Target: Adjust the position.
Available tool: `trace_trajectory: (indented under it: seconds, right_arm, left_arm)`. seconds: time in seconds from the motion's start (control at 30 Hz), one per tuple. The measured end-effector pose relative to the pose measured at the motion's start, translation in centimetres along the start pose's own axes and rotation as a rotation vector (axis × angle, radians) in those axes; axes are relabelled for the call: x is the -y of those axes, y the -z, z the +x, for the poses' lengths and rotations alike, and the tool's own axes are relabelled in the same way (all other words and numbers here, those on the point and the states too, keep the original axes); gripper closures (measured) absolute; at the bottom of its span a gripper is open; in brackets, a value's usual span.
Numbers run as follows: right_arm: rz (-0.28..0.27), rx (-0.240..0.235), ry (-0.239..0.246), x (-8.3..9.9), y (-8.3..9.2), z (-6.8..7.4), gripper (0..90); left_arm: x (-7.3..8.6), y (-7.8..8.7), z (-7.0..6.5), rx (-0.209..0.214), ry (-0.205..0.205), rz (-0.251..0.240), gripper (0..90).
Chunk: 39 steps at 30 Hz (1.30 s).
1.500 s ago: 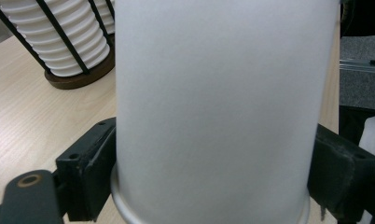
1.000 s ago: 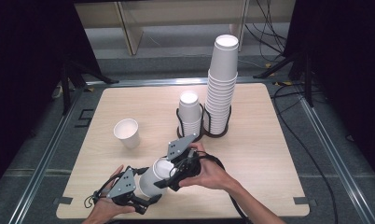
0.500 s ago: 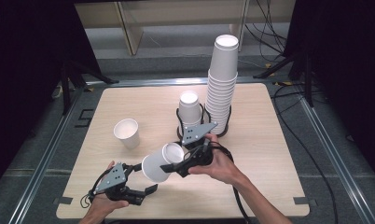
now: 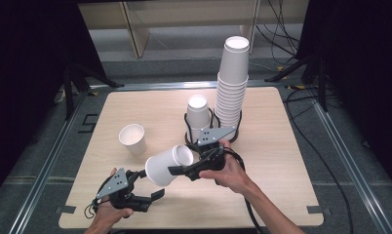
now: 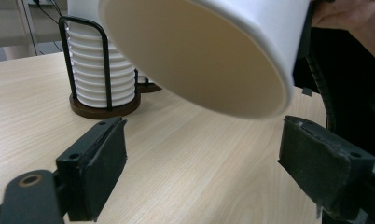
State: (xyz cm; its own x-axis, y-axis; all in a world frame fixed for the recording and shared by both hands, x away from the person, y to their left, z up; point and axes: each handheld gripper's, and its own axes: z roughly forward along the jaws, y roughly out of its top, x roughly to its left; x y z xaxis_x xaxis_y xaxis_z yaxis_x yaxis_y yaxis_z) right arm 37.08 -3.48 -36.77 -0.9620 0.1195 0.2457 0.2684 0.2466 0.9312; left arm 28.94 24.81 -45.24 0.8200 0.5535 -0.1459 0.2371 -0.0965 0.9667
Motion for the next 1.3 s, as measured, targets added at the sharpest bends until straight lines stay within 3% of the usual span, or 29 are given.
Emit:
trace_trajectory:
  seconds: [0.1,0.17,0.2,0.33,0.4,0.47,0.63,0.67,0.83,0.87,1.0,1.03,1.07,1.17,1.3]
  right_arm:
    - [0.004,-0.016,0.007,0.3,-0.5,0.0,24.3]
    - [0.017,-0.034,-0.025,0.5,-0.7,0.2,24.3]
    - [0.008,-0.026,0.009,0.5,-0.9,0.0,24.3]
    - [0.006,-0.042,0.0,0.7,-1.0,0.0,24.3]
    - [0.01,-0.061,-0.027,0.8,-1.0,0.2,24.3]
    - [-0.002,-0.058,-0.006,0.9,-1.2,0.0,24.3]
    - [0.005,-0.064,-0.015,1.7,-1.7,-0.1,24.4]
    - [-0.006,-0.07,-0.021,1.8,-1.8,-0.1,24.4]
    - [-0.008,-0.097,-0.043,2.3,-2.0,-0.3,24.4]
    - [-0.012,-0.11,-0.062,2.4,-2.1,-0.2,24.4]
    - [-0.018,-0.121,-0.052,2.6,-2.4,-0.2,24.4]
    - [-0.034,-0.153,-0.075,2.7,-2.6,-0.1,24.4]
    - [-0.03,-0.153,-0.081,2.7,-2.7,0.0,24.4]
    - [-0.034,-0.147,-0.054,2.8,-2.8,-0.1,24.4]
    - [-0.042,-0.18,-0.09,3.0,-2.9,-0.1,24.3]
  left_arm:
    - [0.0,0.0,0.0,-0.003,0.0,-0.002,14.6]
    - [0.0,0.0,0.0,-0.004,0.0,0.0,14.2]
    - [0.0,-0.1,-0.1,-0.006,-0.004,-0.001,13.8]
    - [0.0,-0.4,-0.2,-0.015,-0.006,-0.02,11.0]
    - [-0.1,-0.3,-0.3,-0.042,-0.008,0.009,7.7]
    - [-0.1,-0.3,-0.2,-0.051,-0.006,0.004,3.6]
    - [-0.2,-0.1,-0.3,-0.047,-0.025,-0.007,2.5]
    - [-0.1,-0.3,-0.2,-0.03,-0.025,-0.032,2.5]
    - [-0.2,-0.1,-0.4,-0.027,-0.042,-0.02,0.8]
    - [-0.2,-0.1,-0.5,-0.028,-0.039,-0.028,0.0]
    - [-0.3,0.1,-0.6,-0.006,-0.057,-0.05,0.0]
    - [-0.2,-0.1,-0.5,0.011,-0.065,-0.076,0.0]
    - [-0.3,0.2,-0.7,-0.004,-0.07,-0.058,0.1]
    - [-0.3,0.2,-0.7,0.017,-0.077,-0.08,0.9]
    - [-0.4,0.4,-0.7,0.015,-0.082,-0.071,2.1]
